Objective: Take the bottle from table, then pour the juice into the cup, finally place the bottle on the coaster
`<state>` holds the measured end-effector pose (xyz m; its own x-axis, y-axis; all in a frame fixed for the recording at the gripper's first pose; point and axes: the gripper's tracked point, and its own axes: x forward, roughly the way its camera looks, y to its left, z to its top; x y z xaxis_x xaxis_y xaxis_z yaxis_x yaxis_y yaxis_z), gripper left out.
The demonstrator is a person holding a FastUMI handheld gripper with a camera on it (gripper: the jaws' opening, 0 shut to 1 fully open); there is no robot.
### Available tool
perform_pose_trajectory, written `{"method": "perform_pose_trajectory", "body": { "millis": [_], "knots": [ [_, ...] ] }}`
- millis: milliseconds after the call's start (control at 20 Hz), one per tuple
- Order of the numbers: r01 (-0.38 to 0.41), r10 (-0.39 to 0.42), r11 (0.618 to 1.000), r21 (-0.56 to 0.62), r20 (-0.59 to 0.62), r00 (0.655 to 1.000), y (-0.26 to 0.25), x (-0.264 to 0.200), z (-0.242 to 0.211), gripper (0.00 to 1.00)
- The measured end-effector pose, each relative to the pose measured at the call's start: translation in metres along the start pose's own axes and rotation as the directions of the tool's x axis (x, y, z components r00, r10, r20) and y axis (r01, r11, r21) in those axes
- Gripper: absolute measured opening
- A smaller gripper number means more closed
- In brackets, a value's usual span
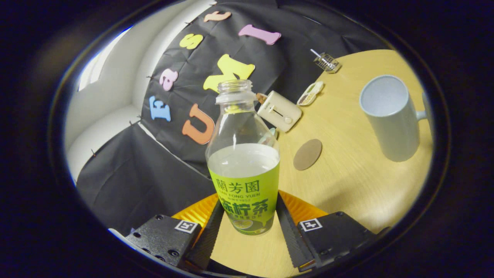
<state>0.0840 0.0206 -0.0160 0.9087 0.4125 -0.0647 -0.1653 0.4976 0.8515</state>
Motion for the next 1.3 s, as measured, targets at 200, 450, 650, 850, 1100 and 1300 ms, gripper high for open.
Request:
{"method": "perform_pose_trajectory", "body": {
  "millis": [200, 450, 650, 850, 1100, 1300],
  "knots": [
    [-0.015, 0.016, 0.992, 0.123, -0.004, 1.000, -0.005, 0.000, 0.004, 0.81],
    [-0.067, 0.061, 0.965, 0.253, 0.031, 0.998, -0.003, -0.005, 0.017, 0.80],
    [-0.107, 0.099, 0.940, 0.325, 0.043, 0.994, 0.006, -0.011, 0.025, 0.81],
    [-0.140, 0.125, 0.903, 0.406, 0.064, 0.990, 0.011, -0.016, 0.038, 0.80],
    [-0.178, 0.152, 0.865, 0.470, 0.092, 0.984, 0.019, -0.017, 0.047, 0.80],
    [-0.194, 0.165, 0.826, 0.530, 0.102, 0.981, 0.024, -0.022, 0.050, 0.80]
  ]
}}
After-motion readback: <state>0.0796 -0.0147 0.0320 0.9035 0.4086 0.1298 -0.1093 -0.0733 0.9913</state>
